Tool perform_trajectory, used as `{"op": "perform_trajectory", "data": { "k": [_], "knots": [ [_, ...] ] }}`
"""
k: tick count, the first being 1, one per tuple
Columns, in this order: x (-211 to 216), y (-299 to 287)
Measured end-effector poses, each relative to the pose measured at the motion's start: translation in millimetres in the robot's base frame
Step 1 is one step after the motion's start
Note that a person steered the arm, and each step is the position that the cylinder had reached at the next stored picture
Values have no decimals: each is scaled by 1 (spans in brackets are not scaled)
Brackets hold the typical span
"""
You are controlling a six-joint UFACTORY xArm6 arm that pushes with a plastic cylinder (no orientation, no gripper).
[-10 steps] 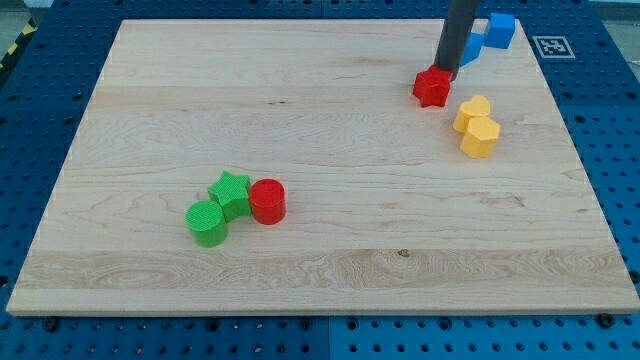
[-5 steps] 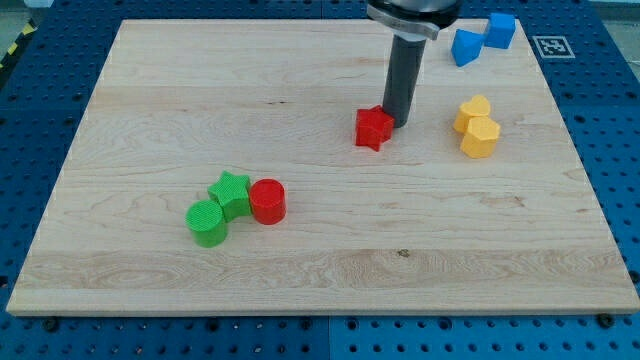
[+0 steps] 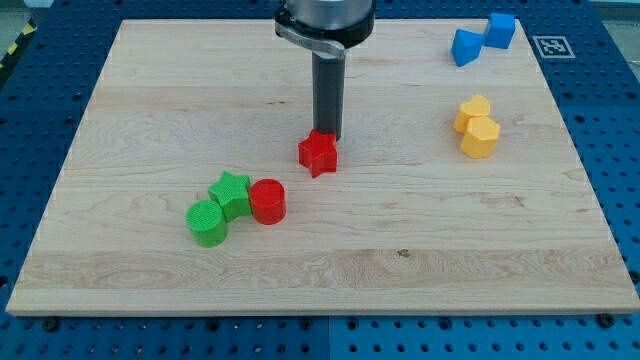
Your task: Move the red blocks into the green blocks
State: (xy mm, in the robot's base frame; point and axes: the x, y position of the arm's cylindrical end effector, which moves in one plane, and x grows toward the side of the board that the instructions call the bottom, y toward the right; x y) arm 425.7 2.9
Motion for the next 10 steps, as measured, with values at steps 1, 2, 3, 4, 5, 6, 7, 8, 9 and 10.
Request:
{"op": "perform_trajectory", "data": {
  "k": [1,2,3,4,5,6,7,8,9,10],
  "knots": [
    [24,0],
    [43,0],
    [58,3],
    [68,21],
    [75,24],
    [75,10],
    [75,-19],
    [75,-37],
    [82,-42],
    [90,-46]
  ]
}}
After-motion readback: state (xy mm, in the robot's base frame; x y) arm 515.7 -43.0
